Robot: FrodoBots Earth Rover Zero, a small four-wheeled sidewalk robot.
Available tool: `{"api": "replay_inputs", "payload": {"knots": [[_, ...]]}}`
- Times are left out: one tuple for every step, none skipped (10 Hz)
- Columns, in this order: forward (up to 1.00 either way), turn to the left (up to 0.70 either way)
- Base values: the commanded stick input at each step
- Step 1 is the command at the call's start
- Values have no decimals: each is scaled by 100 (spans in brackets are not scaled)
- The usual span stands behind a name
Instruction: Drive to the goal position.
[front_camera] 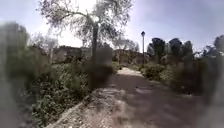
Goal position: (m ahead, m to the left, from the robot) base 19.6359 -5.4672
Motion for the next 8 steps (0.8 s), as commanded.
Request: {"api": "replay_inputs", "payload": {"knots": [[0, 0], [0, 0], [0, 0], [0, 0], [0, 0], [0, 0], [0, 0], [0, 0]]}}
